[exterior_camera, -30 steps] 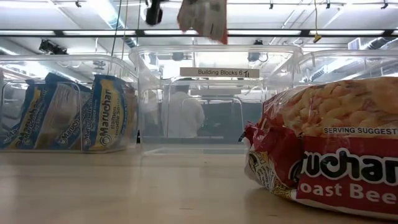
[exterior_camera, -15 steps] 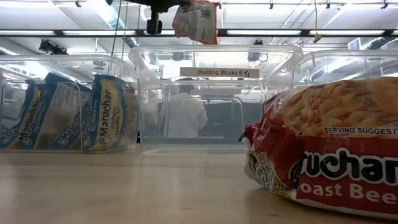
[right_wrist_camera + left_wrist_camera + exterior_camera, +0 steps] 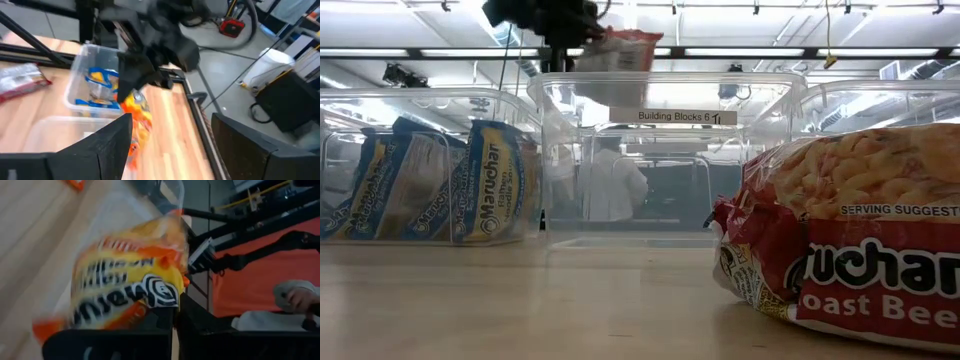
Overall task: Sort Maruchan noodles
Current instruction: Put the orange noodle pack into the middle transparent bin
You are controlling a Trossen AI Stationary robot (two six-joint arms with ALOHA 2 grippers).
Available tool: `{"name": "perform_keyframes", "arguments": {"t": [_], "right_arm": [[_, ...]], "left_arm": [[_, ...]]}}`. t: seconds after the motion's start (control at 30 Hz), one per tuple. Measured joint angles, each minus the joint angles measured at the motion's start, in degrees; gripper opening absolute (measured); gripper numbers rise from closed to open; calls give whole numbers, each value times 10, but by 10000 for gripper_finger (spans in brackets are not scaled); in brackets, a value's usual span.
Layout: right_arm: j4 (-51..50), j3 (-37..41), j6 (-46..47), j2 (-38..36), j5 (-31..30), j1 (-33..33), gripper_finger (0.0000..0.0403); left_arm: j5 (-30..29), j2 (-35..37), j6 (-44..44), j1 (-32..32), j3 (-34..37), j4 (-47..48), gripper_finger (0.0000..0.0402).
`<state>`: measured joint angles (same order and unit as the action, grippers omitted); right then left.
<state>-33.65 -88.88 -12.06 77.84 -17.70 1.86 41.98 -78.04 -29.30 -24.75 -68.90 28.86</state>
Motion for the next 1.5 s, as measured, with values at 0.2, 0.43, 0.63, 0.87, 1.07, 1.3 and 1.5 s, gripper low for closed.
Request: {"name": "perform_keyframes", "arguments": {"t": [0.2, 0.43, 0.63, 0.87, 1.07, 1.3, 1.5], "right_arm": [[-4, 0, 33, 0, -4, 13, 277], [-33, 0, 79, -3, -1, 30, 277], [-59, 30, 135, 13, 41, 50, 276], [-29, 65, 180, 84, -85, 82, 254], [23, 65, 211, 126, -155, 73, 214], [28, 64, 239, 136, -71, 64, 179], [24, 64, 260, 143, -63, 62, 140]], "left_arm": [[67, -56, 75, -1, -11, -5, 9], [98, -105, 186, 20, -32, 17, 9], [90, -109, 175, 21, -32, 4, 9], [80, -108, 98, 9, -32, -54, 10], [82, -108, 95, 23, -32, -57, 12], [66, -107, 89, 31, -32, -73, 14], [66, -107, 89, 35, -32, -73, 15]]}}
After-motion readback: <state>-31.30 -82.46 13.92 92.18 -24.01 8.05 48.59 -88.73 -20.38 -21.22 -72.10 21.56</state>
